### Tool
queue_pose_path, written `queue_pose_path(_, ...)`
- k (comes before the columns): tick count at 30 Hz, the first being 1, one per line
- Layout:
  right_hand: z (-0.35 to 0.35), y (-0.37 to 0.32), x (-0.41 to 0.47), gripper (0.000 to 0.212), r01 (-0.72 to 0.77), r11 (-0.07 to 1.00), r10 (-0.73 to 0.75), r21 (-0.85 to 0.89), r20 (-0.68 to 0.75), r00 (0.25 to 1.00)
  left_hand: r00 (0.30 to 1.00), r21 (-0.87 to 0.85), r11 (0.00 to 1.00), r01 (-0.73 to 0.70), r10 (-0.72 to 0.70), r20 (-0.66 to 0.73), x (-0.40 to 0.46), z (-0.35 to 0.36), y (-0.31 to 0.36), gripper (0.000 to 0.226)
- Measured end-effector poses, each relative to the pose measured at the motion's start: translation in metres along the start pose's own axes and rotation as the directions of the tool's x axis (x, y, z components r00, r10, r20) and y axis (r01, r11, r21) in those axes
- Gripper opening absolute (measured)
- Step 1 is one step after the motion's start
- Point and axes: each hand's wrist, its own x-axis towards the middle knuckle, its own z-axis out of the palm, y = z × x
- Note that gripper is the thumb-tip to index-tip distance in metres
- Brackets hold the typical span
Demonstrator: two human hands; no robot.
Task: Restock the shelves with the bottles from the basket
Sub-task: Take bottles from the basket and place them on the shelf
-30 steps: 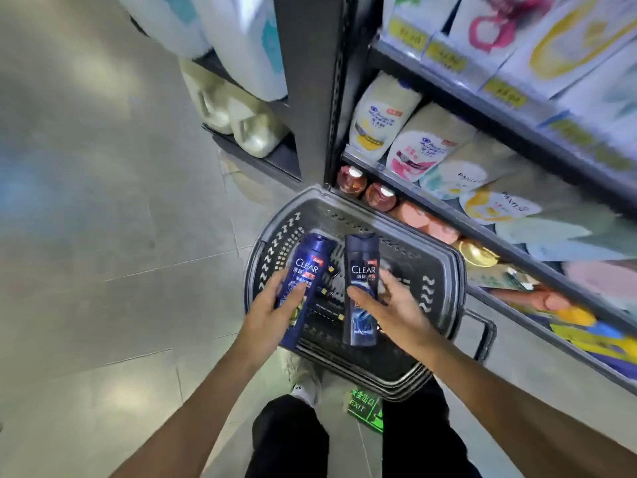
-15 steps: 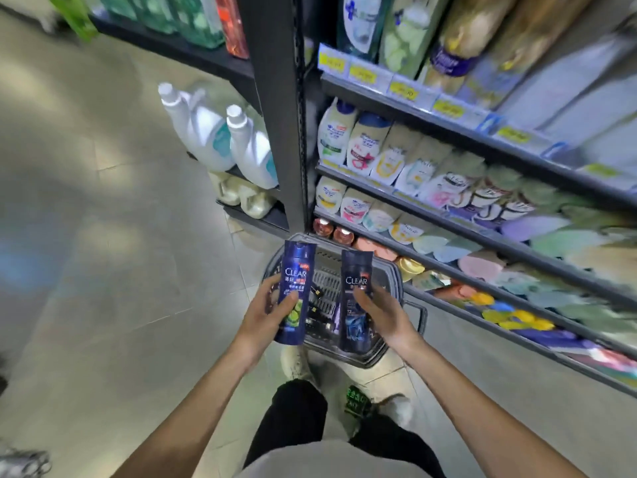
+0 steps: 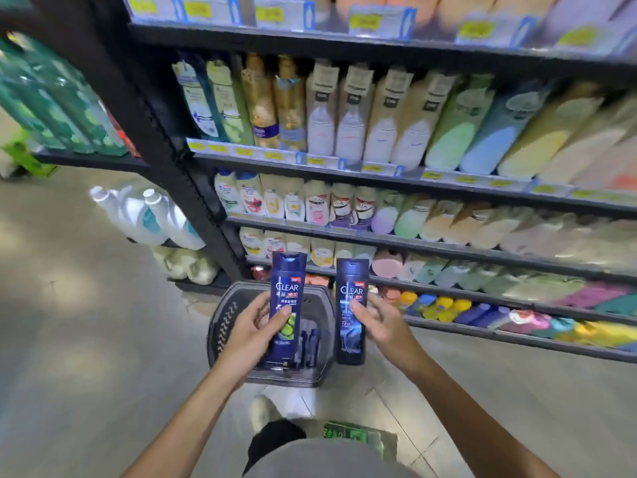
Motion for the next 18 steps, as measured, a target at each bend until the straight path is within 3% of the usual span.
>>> queue_pose_path(7,-0.138,-0.008,-0.098,0.033,0.134,0.990,-0.121,0.052,-0.191,0.974,0.978,0.078,0.990,-0.116,0.100,0.182,-0.046,0.159,0.042,0.034)
queue_pose_path(9,-0.174,-0.011,-0.122,0.024,0.158,0.985,-0.135,0.066,-0.271,0.953,0.964,0.104,0.984,-0.148,0.120,0.238,-0.057,0.200,0.054,0.034)
queue_pose_path(18,-0.297,-0.036,-0.191,0.025,0.260,0.965,-0.211,0.036,-0.486,0.848,0.872,0.129,0.942,-0.310,0.227,0.434,-0.055,0.332,0.118,0.039)
